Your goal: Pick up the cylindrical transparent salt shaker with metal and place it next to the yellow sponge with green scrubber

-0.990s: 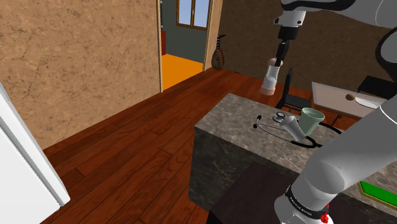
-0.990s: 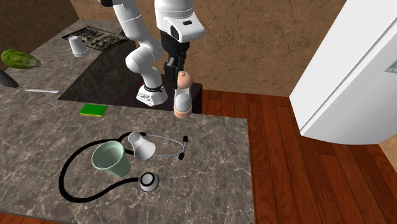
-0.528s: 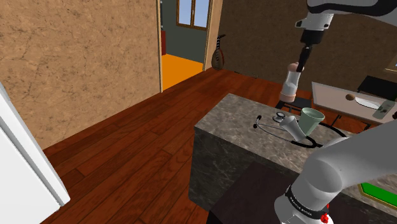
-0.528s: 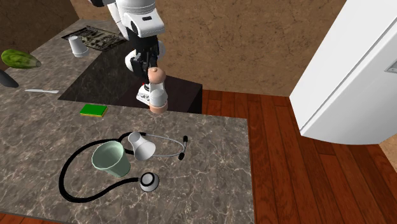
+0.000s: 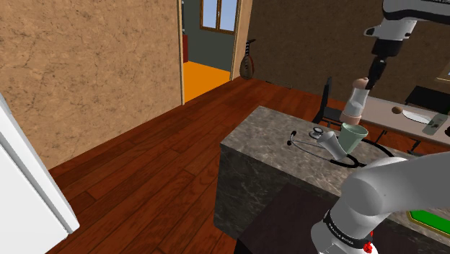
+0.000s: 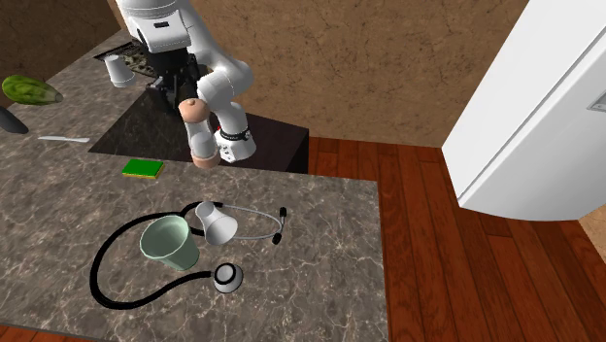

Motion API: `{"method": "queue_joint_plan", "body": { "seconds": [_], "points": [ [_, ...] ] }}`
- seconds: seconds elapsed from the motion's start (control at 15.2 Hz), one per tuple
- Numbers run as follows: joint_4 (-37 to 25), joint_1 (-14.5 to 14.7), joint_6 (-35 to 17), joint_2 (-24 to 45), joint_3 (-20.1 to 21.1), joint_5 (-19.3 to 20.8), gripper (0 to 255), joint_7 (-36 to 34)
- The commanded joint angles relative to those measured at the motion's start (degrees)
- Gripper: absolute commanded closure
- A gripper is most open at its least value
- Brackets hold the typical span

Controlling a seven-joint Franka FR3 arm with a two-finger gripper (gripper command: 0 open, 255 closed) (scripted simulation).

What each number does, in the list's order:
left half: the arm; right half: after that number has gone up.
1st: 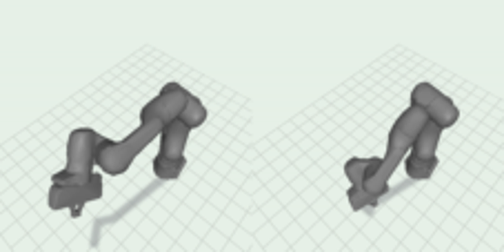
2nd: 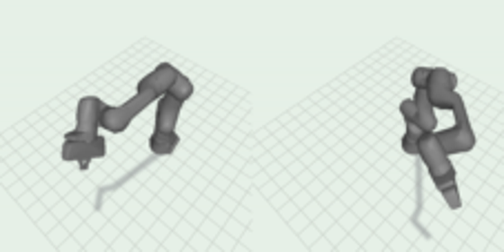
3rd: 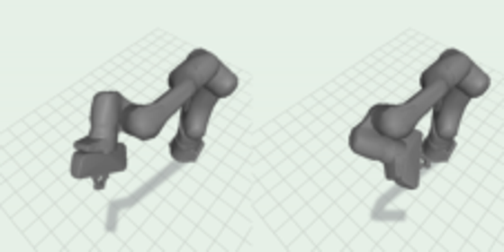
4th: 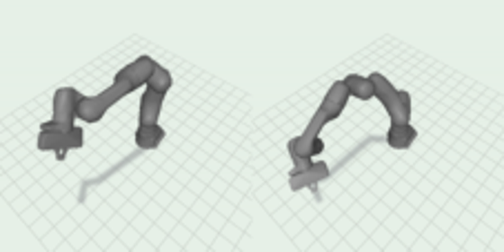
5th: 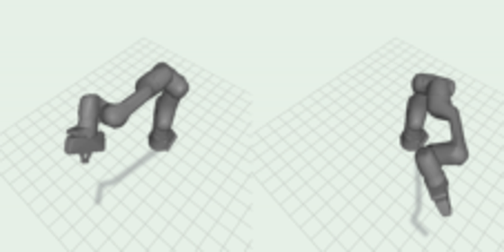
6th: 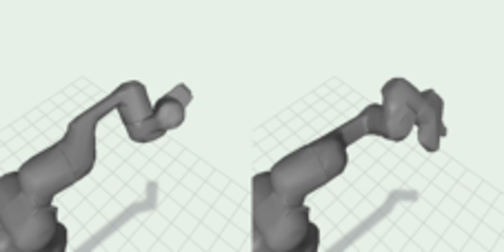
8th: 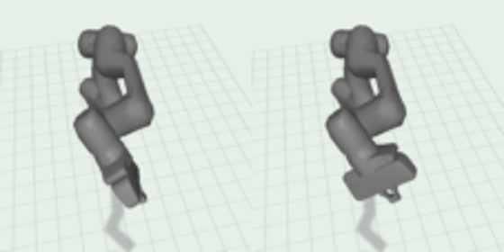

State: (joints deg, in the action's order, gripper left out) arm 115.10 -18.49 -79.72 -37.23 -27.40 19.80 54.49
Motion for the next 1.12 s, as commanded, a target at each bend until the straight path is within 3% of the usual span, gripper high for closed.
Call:
{"method": "queue_joint_plan", "body": {
  "seconds": [0.0, 0.53, 1.06],
  "points": [
    [0.5, -1.1, 1.5, -2.5, -0.6, 1.5, 255, 1.8],
    [1.6, -5.3, 5.3, -10.2, -5.2, 8.2, 255, 10.6],
    [-1.2, -8.3, 8.5, -14.8, -11.1, 15.3, 255, 21.0]
  ]
}}
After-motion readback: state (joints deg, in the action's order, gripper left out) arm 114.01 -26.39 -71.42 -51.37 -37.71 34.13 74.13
